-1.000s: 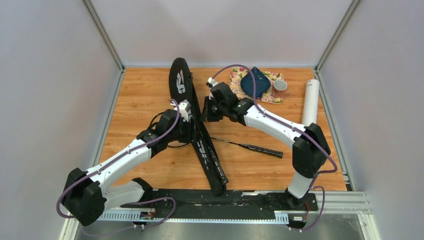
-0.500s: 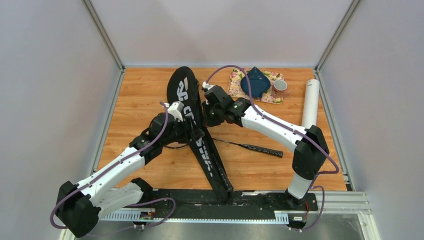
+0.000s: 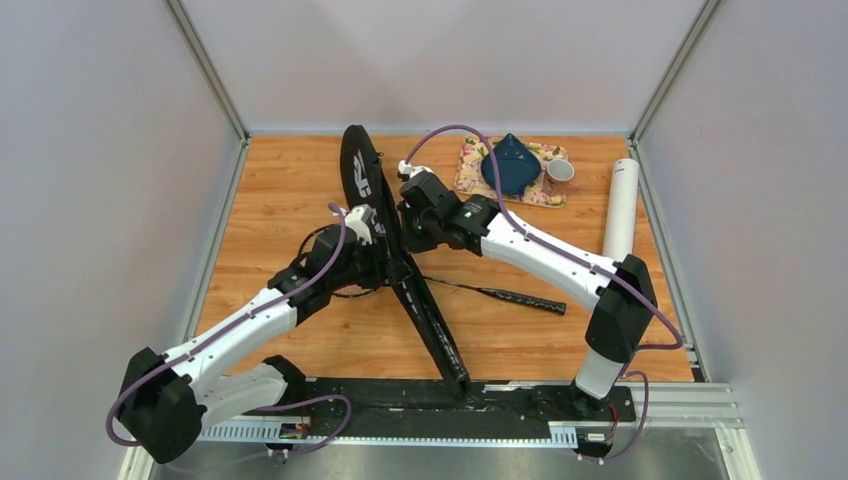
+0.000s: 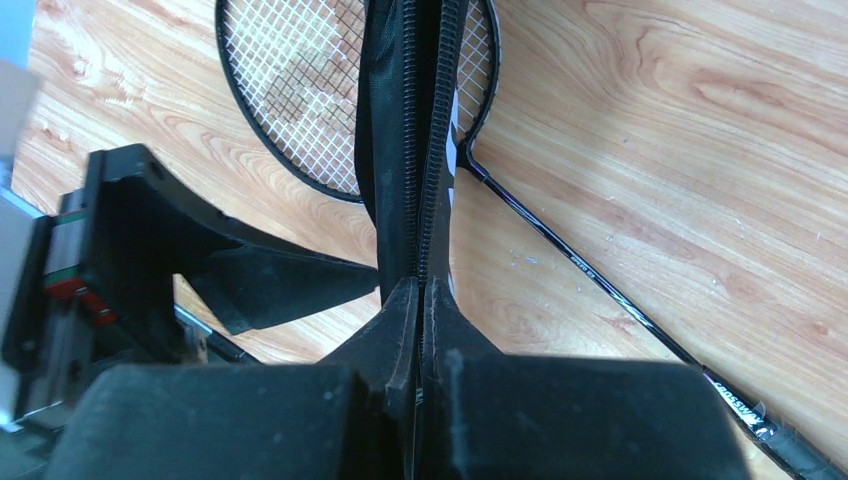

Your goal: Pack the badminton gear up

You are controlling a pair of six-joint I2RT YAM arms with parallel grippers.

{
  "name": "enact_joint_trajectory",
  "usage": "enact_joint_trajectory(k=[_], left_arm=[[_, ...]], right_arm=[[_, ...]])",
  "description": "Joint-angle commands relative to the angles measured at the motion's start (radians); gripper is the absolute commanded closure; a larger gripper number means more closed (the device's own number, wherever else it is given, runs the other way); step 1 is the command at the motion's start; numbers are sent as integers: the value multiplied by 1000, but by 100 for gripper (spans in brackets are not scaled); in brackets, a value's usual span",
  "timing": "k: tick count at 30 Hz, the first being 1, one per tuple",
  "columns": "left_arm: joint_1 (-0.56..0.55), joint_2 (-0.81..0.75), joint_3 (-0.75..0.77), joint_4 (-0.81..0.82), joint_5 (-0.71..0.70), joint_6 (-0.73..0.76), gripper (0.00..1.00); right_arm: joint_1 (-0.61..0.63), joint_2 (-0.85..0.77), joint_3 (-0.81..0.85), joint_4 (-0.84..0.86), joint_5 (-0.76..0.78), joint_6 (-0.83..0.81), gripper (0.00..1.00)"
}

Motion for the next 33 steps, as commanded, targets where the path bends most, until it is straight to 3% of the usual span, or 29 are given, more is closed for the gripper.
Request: enact_joint_trajectory(k=[1, 5, 11, 12, 15, 18, 22, 25, 30, 33], left_arm=[[-7, 4, 13, 43, -10, -18, 30], [-7, 12, 17, 0, -111, 11, 39], [-7, -34, -10, -7, -169, 82, 78], [-7, -43, -16, -16, -175, 85, 88], [-7, -92, -62, -36, -139, 91, 100], [-7, -153, -104, -56, -106, 68, 100], [6, -215, -190, -56, -191, 55, 100], [7, -225, -122, -127, -168, 99, 100], [7, -247, -56, -226, -217, 200, 100], [7, -230, -35, -244, -174, 223, 100]], right_arm=[[29, -52, 83, 23, 68, -2, 100], [36, -64, 74, 29, 63, 0, 100], [36, -136, -66, 121, 84, -80, 100], [35, -144, -95, 164, 109, -112, 100], [17, -150, -147, 158, 170, -190, 100], [17, -164, -142, 143, 190, -235, 100], [17, -161, -176, 195, 199, -252, 100], [17, -179, -164, 153, 307, -295, 100], [-17, -205, -250, 250, 262, -388, 100], [-48, -197, -274, 238, 261, -388, 100]])
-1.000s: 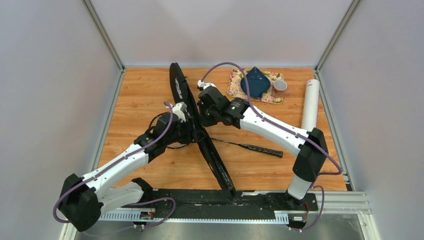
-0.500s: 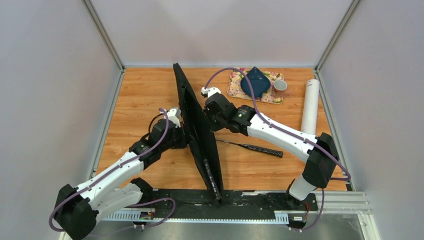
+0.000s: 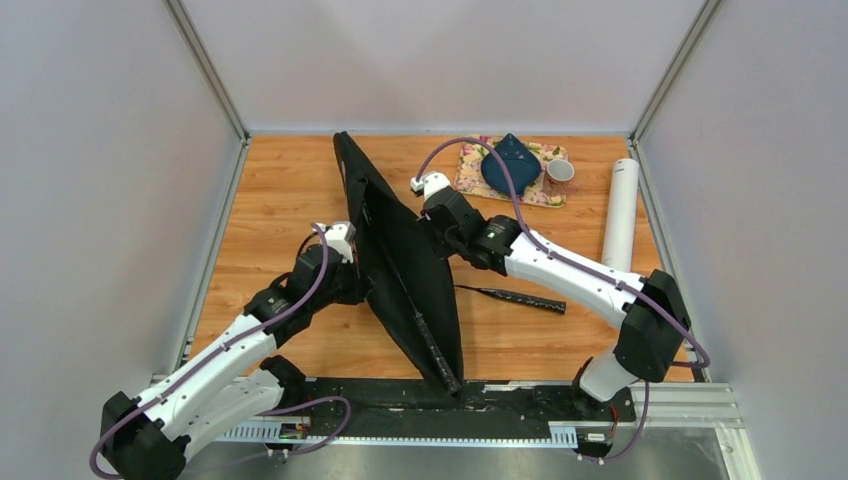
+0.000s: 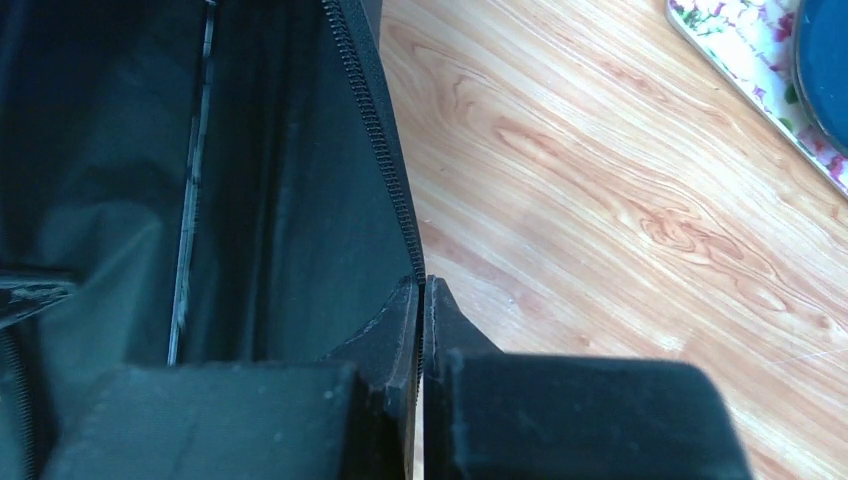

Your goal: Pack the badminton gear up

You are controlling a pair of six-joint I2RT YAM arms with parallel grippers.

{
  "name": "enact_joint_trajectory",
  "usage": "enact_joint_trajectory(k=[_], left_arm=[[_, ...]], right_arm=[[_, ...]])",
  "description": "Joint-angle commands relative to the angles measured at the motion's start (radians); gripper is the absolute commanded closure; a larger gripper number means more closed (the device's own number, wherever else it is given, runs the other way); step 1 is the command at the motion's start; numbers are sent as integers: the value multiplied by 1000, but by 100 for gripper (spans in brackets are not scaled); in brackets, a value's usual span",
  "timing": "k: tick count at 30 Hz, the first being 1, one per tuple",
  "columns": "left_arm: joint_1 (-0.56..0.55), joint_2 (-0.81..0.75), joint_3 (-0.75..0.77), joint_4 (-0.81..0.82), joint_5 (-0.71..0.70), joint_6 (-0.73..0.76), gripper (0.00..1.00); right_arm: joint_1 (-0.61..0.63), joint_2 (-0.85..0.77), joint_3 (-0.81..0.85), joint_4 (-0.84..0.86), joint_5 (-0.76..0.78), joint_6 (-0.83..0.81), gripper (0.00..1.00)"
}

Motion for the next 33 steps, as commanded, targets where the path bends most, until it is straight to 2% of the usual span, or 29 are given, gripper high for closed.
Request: enact_joint_trajectory(k=[1, 4, 5, 6, 7, 9, 12, 13, 17, 20, 24, 26, 31, 33], left_arm=[[3, 1, 56, -36, 41, 78, 100], [3, 17, -12, 68, 128, 32, 100], [3, 21, -44, 85, 127, -6, 100], [3, 8, -58, 107, 119, -22, 100], [3, -4, -85, 118, 103, -39, 100], [3, -39, -105, 130, 81, -45, 100], [3, -58, -118, 119, 61, -51, 100], [3, -61, -127, 119, 62, -57, 100], [3, -68, -141, 141, 81, -77, 100], [3, -64, -136, 155, 89, -84, 100], [3, -55, -121, 161, 104, -88, 100], [3, -55, -110, 152, 107, -84, 100], [3, -61, -93, 135, 93, -68, 100], [3, -64, -87, 116, 85, -65, 100]], right_arm=[[-48, -33, -42, 90, -25, -42, 100], [-41, -20, -37, 101, -205, 49, 100], [-35, -12, -26, 99, -344, 67, 100], [-27, -1, -23, 96, -378, 84, 100], [-19, 2, -18, 86, -394, 104, 95], [8, -4, -1, 43, -391, 115, 88], [15, -32, -1, 6, -382, 121, 68], [16, -50, 8, -19, -368, 120, 59], [91, -125, 49, -115, -249, 77, 46], [162, -168, 68, -146, -224, 75, 43], [214, -161, -1, -60, -334, 130, 43], [244, -136, -44, -25, -319, 149, 42], [249, -49, -66, -26, -285, 158, 51], [249, -32, -81, -28, -245, 149, 52]])
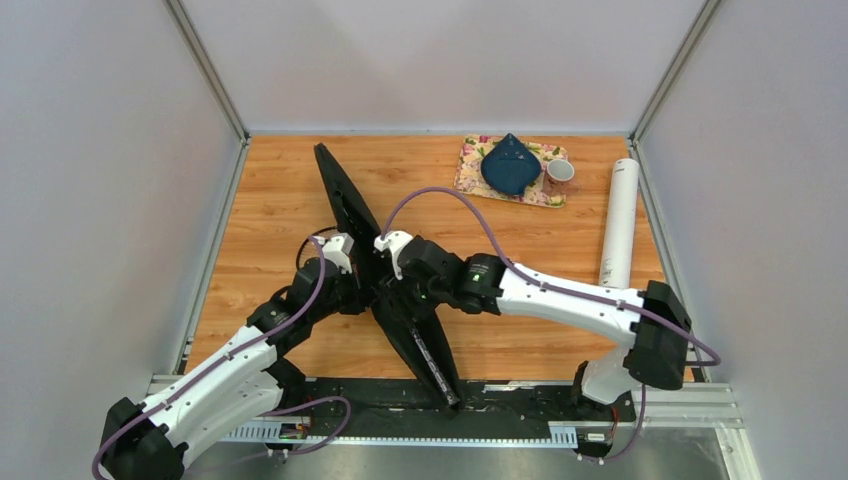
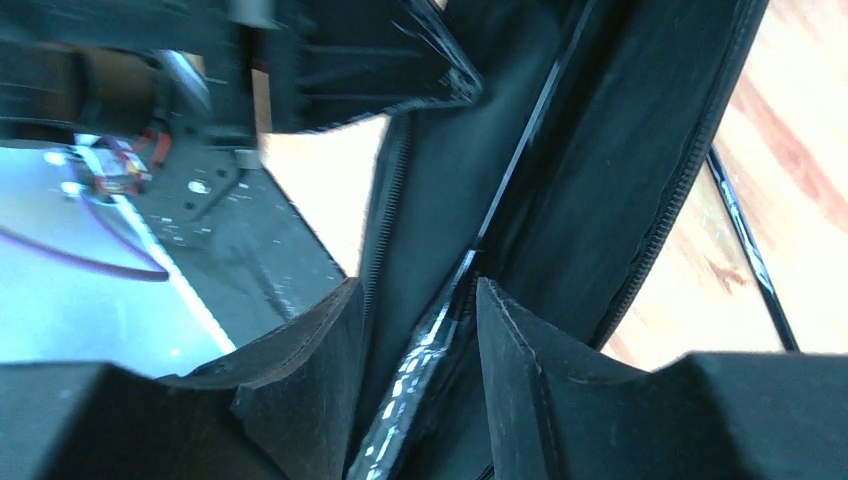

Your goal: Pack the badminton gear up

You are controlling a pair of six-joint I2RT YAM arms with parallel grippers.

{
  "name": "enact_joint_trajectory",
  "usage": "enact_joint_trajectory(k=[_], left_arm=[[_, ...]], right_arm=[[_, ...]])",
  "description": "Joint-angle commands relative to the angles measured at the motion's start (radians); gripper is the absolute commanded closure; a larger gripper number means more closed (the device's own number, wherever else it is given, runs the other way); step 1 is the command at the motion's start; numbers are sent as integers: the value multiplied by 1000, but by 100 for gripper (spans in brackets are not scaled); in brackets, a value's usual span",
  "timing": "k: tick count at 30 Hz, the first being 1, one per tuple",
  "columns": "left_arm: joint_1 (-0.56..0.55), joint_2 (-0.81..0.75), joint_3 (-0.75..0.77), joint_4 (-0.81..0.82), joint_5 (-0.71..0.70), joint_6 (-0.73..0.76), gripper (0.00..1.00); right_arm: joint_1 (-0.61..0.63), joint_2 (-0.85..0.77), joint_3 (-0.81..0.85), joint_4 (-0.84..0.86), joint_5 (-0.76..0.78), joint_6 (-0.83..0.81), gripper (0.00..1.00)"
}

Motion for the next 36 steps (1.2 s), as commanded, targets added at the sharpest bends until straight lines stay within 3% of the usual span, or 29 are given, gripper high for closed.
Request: enact_joint_trajectory(k=[1, 6, 9, 13, 15, 18, 19, 20, 21, 25, 27, 31, 36], left_arm=[[1, -7, 46, -8, 5, 12, 100], [1, -3, 46, 4, 20, 4, 100], [1, 0, 48, 10, 28, 4, 100], [1, -7, 42, 2, 26, 1, 100], [1, -10, 39, 5, 26, -1, 100], [1, -7, 37, 4, 33, -1, 100], [3, -7, 45, -1, 30, 2, 100], [1, -13, 51, -14, 23, 5, 100], [1, -20, 54, -22, 14, 13, 100], [1, -38, 58, -31, -27, 25, 100], [1, -32, 65, -31, -67, 35, 100], [3, 0, 111, -39, -101, 58, 100], [1, 26, 146, -57, -184, 68, 100]], right_arm=[[0, 45, -28, 14, 68, 10, 51], [9, 85, -93, 65, 35, 28, 51], [11, 111, -136, 116, 73, 31, 57], [38, 156, -198, 204, 293, -13, 85], [54, 188, -261, 339, 375, 2, 100], [55, 246, -271, 358, 415, 60, 100], [55, 243, -262, 340, 403, 80, 99], [58, 231, -251, 308, 391, 85, 92], [57, 182, -243, 289, 369, 88, 75], [55, -17, -202, 220, 218, 68, 42], [52, -85, -148, 156, 176, 34, 36], [-4, -244, -99, 96, 52, -61, 35], [-113, -349, -169, 103, 120, -275, 30]])
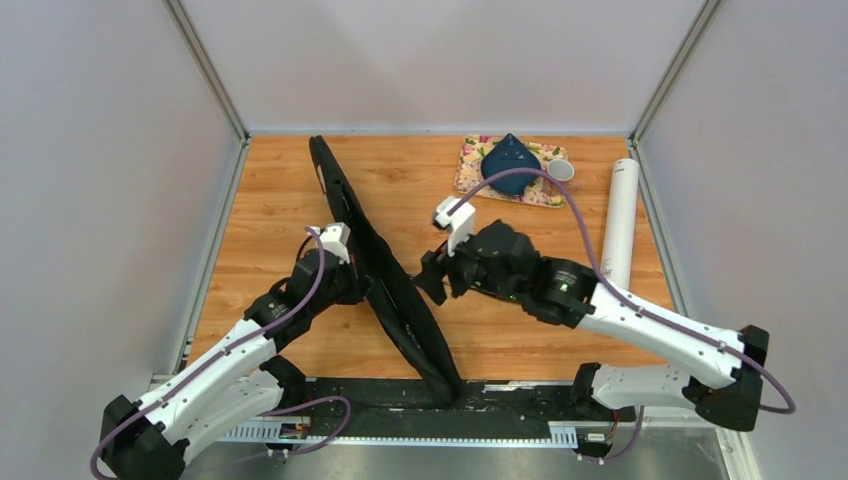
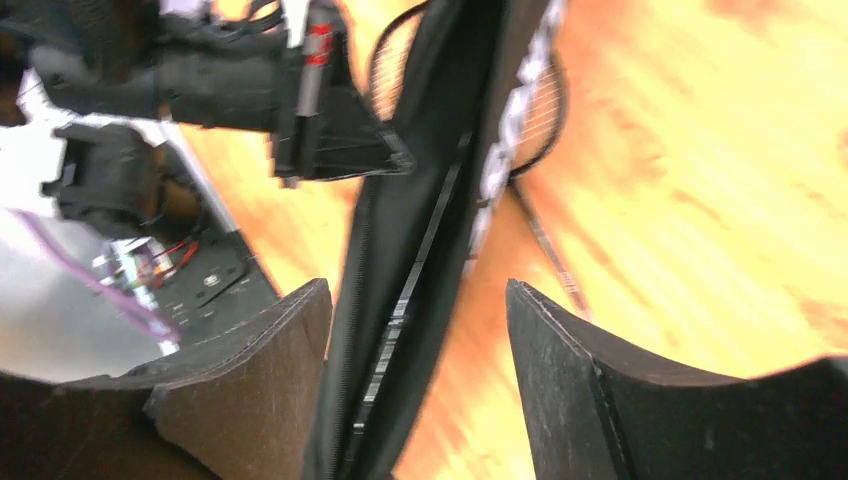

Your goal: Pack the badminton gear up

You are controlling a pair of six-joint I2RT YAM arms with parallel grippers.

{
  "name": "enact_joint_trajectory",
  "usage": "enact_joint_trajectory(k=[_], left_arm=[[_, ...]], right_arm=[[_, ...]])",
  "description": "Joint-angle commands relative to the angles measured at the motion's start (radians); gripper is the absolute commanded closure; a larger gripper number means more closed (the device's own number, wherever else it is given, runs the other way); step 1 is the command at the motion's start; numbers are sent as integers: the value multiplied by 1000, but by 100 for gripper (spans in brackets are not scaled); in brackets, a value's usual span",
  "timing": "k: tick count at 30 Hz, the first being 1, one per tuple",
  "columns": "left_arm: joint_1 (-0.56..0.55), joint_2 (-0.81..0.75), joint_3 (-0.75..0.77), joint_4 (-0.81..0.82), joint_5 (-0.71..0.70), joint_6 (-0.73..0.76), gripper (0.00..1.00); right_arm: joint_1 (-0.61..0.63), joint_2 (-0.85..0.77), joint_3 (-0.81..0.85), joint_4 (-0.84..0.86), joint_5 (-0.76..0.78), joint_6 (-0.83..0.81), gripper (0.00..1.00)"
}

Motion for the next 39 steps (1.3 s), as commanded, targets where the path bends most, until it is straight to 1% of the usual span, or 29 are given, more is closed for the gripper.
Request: enact_joint_trajectory(k=[1, 2, 4, 5, 6, 7, 8, 9, 11, 12, 15, 16, 20, 24, 26, 29, 31, 32, 33, 34, 35, 38, 39], left_arm=[[-1, 0, 59, -2, -97, 30, 100], [-1, -12, 53, -4, -101, 21, 100], [-1, -29, 31, -14, -113, 10, 100], [-1, -46, 22, -15, -111, 6, 100], [0, -55, 5, -15, -110, 7, 100], [-1, -63, -1, -22, -111, 7, 100], [-1, -77, -4, -25, -111, 10, 100], [-1, -81, -9, -31, -110, 12, 100], [-1, -96, -9, -45, -108, 24, 100], [-1, -103, -10, -50, -108, 27, 100], [-1, -124, -18, -61, -105, 39, 100], [0, -130, -21, -62, -104, 44, 100], [-1, -166, -36, -65, -105, 53, 100], [-1, -190, -48, -79, -111, 62, 100], [-1, -202, -52, -85, -116, 72, 100], [-1, -209, -55, -81, -113, 79, 100], [-1, -202, -50, -79, -113, 84, 100], [-1, -202, -44, -80, -114, 88, 100], [-1, -201, -39, -82, -127, 88, 100], [0, -198, -33, -93, -133, 88, 100], [-1, -196, -23, -96, -151, 85, 100], [-1, -176, 1, -130, -199, 72, 100], [-1, -172, 4, -137, -208, 70, 100]], right_arm=[[-197, -47, -52, -29, -36, -186, 30], [-259, -34, -60, -32, -79, -189, 31], [-392, -4, -96, -28, -240, -224, 34], [-405, 47, -100, -25, -237, -254, 35], [-406, 72, -101, -32, -228, -282, 35], [-406, 103, -116, -22, -233, -352, 35], [-408, 132, -121, -10, -224, -365, 35], [-408, 204, -113, -14, -230, -376, 36], [-410, 268, -94, -20, -224, -399, 37], [-406, 334, -89, -23, -234, -414, 39], [-399, 413, -72, -14, -245, -446, 41], [-388, 452, -73, 15, -225, -456, 40], [-370, 549, -32, 13, -199, -496, 41], [-357, 612, -14, 24, -211, -540, 48], [-339, 647, -8, 27, -181, -552, 49], [-314, 700, 20, 29, -135, -558, 56], [-302, 724, 49, 32, -61, -555, 71], [-296, 732, 57, 33, -41, -557, 83], [-291, 744, 64, 36, 41, -555, 91], [-278, 746, 71, 47, 81, -554, 98], [-273, 747, 81, 49, 103, -558, 100], [-259, 726, 106, 66, 236, -552, 100], [-259, 720, 118, 64, 306, -546, 100]])
